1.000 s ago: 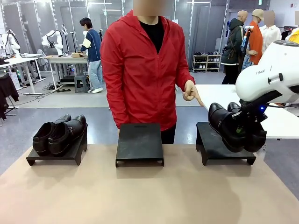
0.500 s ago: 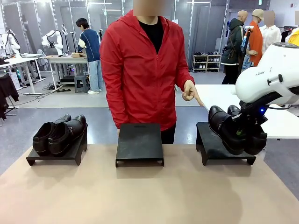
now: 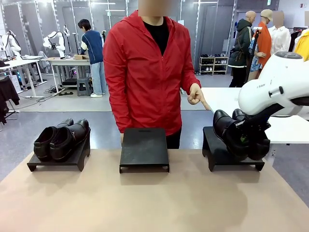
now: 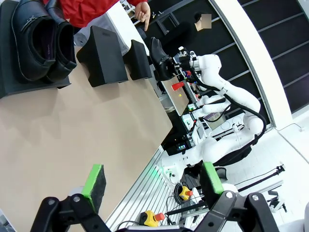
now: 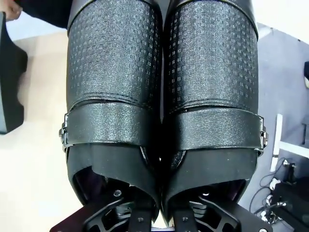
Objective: Place the shoes on the stand as instructed by the person.
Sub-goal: Pick up another pair of Shoes and place it on the Shoes Stand indicated by the person.
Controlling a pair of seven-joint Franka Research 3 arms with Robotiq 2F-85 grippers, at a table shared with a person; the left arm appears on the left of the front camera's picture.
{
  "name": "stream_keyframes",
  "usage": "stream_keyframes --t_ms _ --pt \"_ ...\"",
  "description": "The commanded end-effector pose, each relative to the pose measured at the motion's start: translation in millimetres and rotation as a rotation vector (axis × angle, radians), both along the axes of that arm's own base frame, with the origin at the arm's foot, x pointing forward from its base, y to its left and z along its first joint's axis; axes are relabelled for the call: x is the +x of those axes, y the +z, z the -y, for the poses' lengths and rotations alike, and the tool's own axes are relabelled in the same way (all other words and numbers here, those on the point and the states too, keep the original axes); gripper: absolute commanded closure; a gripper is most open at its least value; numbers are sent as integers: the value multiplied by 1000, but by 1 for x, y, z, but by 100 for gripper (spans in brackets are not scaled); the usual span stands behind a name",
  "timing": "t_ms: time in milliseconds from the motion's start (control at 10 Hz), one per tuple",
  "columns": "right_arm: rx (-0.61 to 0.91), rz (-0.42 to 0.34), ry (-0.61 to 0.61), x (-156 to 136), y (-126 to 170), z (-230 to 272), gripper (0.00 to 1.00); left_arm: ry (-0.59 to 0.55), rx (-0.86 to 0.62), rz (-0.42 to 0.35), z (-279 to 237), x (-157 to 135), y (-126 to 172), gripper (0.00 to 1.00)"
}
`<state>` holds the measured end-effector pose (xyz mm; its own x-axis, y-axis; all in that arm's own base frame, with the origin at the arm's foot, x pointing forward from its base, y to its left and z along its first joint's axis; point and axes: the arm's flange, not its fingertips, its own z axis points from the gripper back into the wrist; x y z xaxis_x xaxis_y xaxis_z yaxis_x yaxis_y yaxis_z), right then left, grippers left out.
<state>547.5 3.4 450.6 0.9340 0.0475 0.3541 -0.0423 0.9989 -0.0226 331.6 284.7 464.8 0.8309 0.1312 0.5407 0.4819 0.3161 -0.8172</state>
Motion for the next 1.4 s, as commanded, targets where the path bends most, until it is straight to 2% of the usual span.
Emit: stream_keyframes --t_ms 0,300,700,800,1300 --pt "-44 36 -49 14 -4 -5 91 5 -7 20 3 -3 1 0" --pt "-31 99 -67 21 -14 -4 91 5 -7 20 3 -3 1 0" --pt "-28 127 -69 32 -21 -6 91 5 -7 20 3 -3 1 0" --pt "-21 157 -73 36 -24 -6 91 5 -7 20 3 -3 1 0" --pt "-3 174 -57 46 -31 3 91 5 -7 20 3 -3 1 0"
